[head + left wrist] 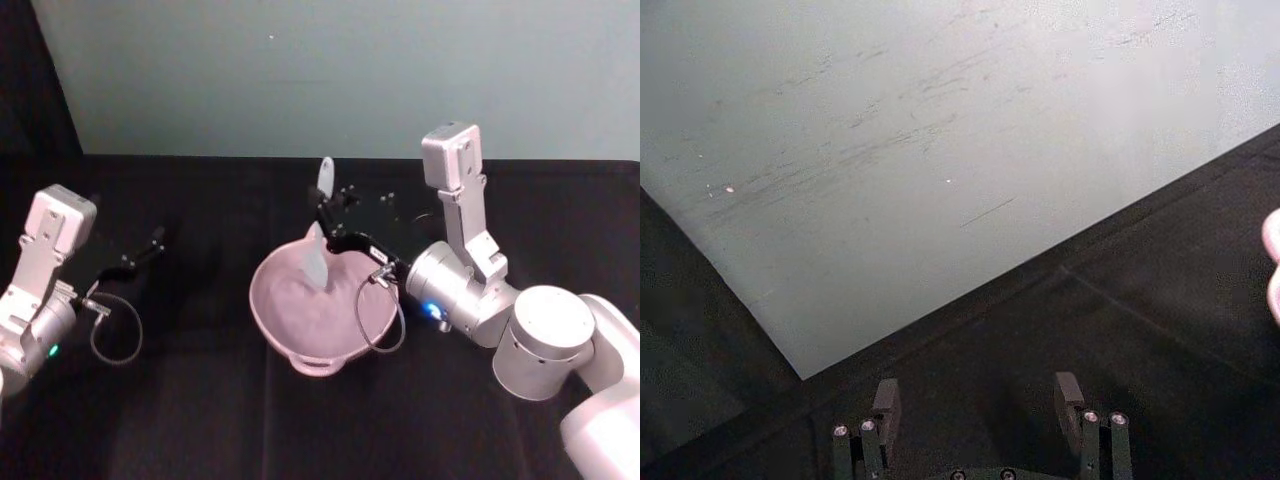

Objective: Use the one hand to pick up the spoon and stir the clear water in the bowl.

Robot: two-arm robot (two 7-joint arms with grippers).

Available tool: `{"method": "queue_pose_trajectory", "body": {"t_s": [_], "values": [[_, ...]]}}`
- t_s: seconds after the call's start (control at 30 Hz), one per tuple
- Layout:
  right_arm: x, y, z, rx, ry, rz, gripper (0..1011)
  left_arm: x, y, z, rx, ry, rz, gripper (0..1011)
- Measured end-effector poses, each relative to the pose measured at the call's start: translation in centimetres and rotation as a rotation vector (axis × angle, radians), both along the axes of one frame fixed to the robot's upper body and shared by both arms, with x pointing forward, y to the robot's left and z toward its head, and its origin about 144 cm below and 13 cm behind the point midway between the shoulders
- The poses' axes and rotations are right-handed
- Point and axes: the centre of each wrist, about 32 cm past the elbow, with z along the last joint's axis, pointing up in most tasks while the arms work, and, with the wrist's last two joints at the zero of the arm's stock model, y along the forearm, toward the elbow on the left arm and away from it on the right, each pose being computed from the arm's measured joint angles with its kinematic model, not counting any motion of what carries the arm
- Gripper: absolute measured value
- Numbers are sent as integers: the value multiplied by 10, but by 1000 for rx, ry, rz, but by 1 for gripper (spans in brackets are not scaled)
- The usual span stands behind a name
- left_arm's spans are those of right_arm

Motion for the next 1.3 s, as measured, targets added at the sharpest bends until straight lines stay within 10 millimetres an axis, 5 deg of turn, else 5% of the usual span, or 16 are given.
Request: {"method": "queue_pose_trajectory", "body": {"t_s": [0.3,0.67,0.97,1.3], "values": [[0,-15,4,-36,-21,-41,127,0,0,0,0,0,0,1011],[-23,-31,13,-44,38,46,127,0,0,0,0,0,0,1011],[-37,-18,13,-5,91,140,127,0,0,0,0,0,0,1011],[-22,4,6,19,93,142,127,0,0,0,0,0,0,1011]]}}
